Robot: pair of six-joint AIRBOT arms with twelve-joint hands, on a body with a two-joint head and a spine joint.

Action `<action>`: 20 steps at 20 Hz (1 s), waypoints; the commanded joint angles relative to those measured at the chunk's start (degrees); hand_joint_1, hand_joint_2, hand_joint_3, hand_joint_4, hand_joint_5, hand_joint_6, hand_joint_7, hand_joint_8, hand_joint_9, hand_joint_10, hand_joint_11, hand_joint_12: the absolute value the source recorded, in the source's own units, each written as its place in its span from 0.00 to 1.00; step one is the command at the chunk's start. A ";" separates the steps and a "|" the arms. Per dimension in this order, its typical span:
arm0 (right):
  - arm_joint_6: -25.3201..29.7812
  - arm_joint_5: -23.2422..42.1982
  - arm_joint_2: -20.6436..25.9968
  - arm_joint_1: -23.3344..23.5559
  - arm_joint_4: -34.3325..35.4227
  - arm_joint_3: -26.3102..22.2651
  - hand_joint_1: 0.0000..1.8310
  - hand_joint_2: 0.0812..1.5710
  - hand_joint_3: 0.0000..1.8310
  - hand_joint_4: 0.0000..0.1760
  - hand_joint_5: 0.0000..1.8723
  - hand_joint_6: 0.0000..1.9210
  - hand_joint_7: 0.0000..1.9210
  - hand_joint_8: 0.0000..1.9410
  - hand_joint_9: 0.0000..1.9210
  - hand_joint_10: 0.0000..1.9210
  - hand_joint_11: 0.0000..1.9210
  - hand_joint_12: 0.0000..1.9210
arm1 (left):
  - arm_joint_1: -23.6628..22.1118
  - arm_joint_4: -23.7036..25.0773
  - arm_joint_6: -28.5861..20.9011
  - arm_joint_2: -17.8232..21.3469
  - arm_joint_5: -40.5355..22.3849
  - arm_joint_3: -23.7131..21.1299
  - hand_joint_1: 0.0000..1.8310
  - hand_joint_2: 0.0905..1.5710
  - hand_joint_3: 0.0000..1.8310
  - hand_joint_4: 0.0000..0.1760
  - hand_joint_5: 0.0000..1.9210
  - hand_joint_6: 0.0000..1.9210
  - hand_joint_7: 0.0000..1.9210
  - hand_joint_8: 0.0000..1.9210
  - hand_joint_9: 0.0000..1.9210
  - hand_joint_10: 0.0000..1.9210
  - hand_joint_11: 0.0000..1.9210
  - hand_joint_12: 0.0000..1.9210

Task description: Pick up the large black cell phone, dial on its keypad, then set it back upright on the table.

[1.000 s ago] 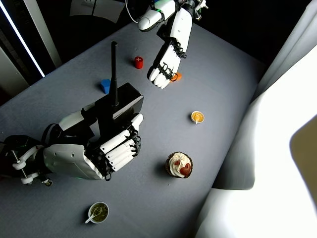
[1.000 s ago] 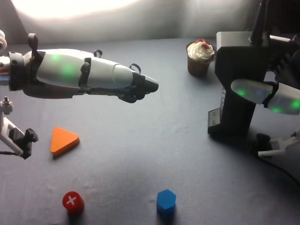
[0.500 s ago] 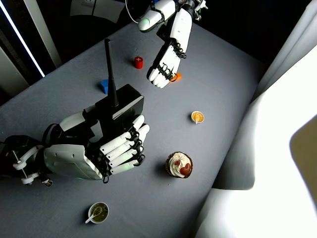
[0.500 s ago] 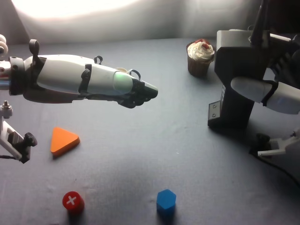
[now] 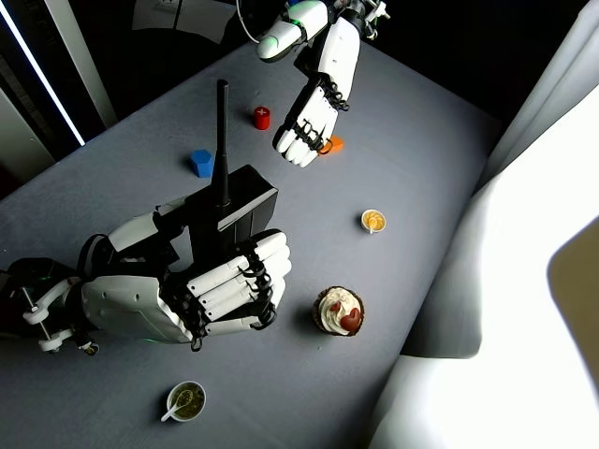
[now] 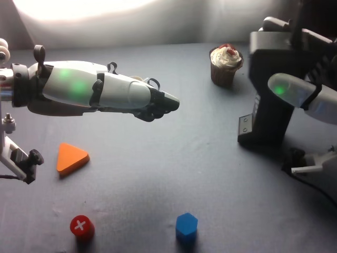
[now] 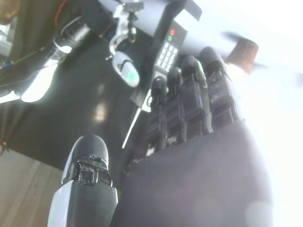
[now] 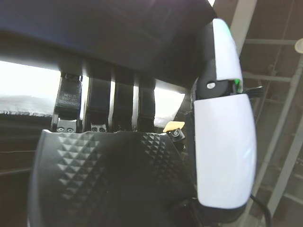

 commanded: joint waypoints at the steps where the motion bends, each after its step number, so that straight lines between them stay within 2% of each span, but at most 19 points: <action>1: 0.83 7.00 0.52 -0.03 0.46 0.51 0.46 0.60 0.00 0.09 0.24 0.00 0.26 0.00 0.24 0.00 0.02 0.52 | -0.90 -3.91 -0.52 0.66 -3.17 -0.50 0.03 0.77 0.00 0.00 0.14 0.00 0.11 0.00 0.10 0.00 0.00 0.22; 3: 0.89 7.00 0.54 -0.03 0.46 0.59 0.45 0.58 0.00 0.11 0.23 0.00 0.23 0.00 0.20 0.00 0.00 0.49 | -0.76 -3.91 -0.52 0.71 -3.17 -0.71 0.02 0.77 0.00 0.00 0.14 0.00 0.12 0.00 0.10 0.00 0.00 0.24; 4: 0.90 7.00 0.52 -0.03 0.46 0.61 0.44 0.58 0.00 0.10 0.22 0.00 0.21 0.00 0.19 0.00 0.00 0.47 | -0.67 -3.91 -0.52 0.76 -3.17 -0.82 0.00 0.77 0.00 0.00 0.12 0.00 0.11 0.00 0.09 0.00 0.00 0.20; 5: 0.90 7.00 0.52 -0.03 0.46 0.61 0.44 0.57 0.00 0.11 0.20 0.00 0.20 0.00 0.18 0.00 0.00 0.45 | -0.58 -3.91 -0.52 0.77 -3.17 -0.88 0.01 0.77 0.00 0.00 0.13 0.00 0.12 0.00 0.10 0.00 0.00 0.23; 7: 0.90 7.00 0.53 -0.03 0.46 0.61 0.42 0.57 0.00 0.21 0.17 0.00 0.19 0.00 0.17 0.00 0.00 0.43 | -0.53 -3.91 -0.52 0.78 -3.17 -0.88 0.03 0.76 0.00 0.00 0.15 0.00 0.14 0.00 0.11 0.00 0.00 0.27; 9: 0.90 7.00 0.58 -0.03 0.46 0.52 0.41 0.56 0.00 0.30 0.16 0.00 0.19 0.00 0.16 0.00 0.00 0.40 | -0.47 -3.91 -0.52 0.78 -3.17 -0.98 0.02 0.77 0.00 0.00 0.13 0.00 0.12 0.00 0.09 0.00 0.00 0.22; 10: 0.90 7.00 0.73 -0.04 0.45 0.33 0.40 0.55 0.00 0.36 0.13 0.00 0.17 0.00 0.14 0.00 0.00 0.38 | -0.42 -3.91 -0.52 0.78 -3.17 -1.07 0.01 0.77 0.00 0.00 0.14 0.00 0.12 0.00 0.09 0.00 0.00 0.23; 12: 0.90 7.02 1.12 -0.39 0.42 -0.22 0.36 0.56 0.00 0.43 0.08 0.00 0.13 0.00 0.11 0.00 0.00 0.32 | -0.33 -3.91 -0.52 0.78 -3.17 -1.26 0.01 0.77 0.00 0.00 0.14 0.00 0.12 0.00 0.09 0.00 0.00 0.23; 15: 0.90 7.72 1.96 -1.49 0.05 -1.20 0.31 0.55 0.00 0.53 0.06 0.00 0.09 0.00 0.07 0.00 0.00 0.26 | -0.29 -3.91 -0.52 0.79 -3.17 -1.31 0.01 0.78 0.00 0.00 0.13 0.00 0.11 0.00 0.09 0.00 0.00 0.21; 20: 0.89 9.37 4.68 -3.36 -0.55 -4.61 0.27 0.53 0.00 0.56 0.06 0.00 0.07 0.00 0.06 0.00 0.00 0.25 | 0.26 -3.91 -0.52 0.93 -3.18 -1.21 0.01 0.77 0.00 0.00 0.13 0.00 0.12 0.00 0.10 0.00 0.00 0.23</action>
